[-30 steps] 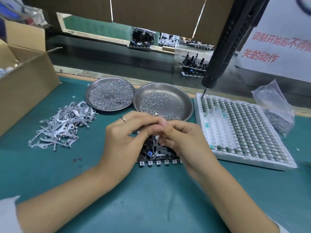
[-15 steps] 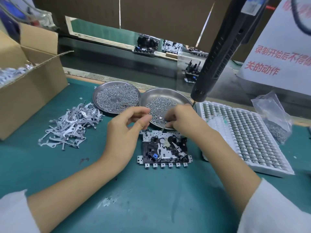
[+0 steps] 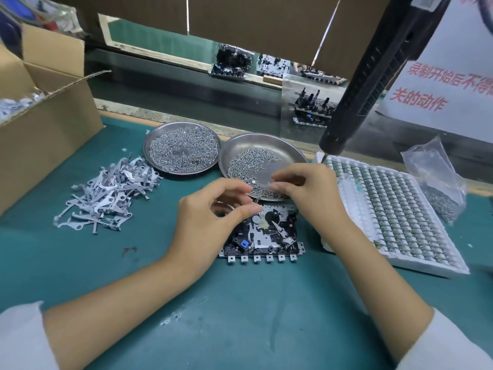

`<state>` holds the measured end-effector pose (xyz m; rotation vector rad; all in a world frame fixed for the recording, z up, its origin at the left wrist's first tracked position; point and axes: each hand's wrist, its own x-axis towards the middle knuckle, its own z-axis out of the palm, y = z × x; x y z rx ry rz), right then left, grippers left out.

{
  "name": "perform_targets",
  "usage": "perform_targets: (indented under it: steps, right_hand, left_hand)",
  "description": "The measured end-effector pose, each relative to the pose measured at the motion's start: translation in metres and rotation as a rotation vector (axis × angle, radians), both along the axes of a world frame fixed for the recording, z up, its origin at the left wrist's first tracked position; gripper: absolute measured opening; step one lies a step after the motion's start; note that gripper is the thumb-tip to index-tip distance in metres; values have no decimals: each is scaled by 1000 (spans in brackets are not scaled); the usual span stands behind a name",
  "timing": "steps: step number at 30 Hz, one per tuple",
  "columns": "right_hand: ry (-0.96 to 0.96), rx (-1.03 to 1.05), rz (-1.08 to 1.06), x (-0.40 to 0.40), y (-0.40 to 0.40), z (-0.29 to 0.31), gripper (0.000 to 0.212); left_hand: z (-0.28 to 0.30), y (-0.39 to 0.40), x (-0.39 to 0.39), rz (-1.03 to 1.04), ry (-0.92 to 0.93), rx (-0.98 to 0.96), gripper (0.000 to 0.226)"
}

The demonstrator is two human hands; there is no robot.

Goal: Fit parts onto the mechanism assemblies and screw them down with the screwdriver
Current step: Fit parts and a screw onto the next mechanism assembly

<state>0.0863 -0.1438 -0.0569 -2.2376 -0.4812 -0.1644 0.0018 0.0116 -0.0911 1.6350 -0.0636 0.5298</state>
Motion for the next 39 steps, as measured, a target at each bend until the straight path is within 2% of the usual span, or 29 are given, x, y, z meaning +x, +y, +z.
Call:
perform_targets:
  steps: [5, 9, 13, 25, 31, 39]
  right_hand:
    - [282, 511, 96, -27, -6, 7, 5]
    - [524, 657, 221, -48, -4, 3, 11]
    - [600, 684, 246, -50, -3, 3, 10]
    - [611, 662, 261, -50, -3, 0, 17]
    - [766, 591, 386, -47, -13, 8, 5]
    - [861, 526, 398, -46, -19, 13, 5]
  left_hand:
    - [1, -3, -3, 1, -61, 47, 24]
    - [0, -5, -6, -4, -114, 117, 30]
    - [0, -5, -6, -9, -162, 142, 33]
    - [0, -6, -7, -23, -170, 115, 31]
    - [-1, -8, -10, -92, -227, 165, 30]
    - [-2, -10, -12, -111, -276, 258, 35]
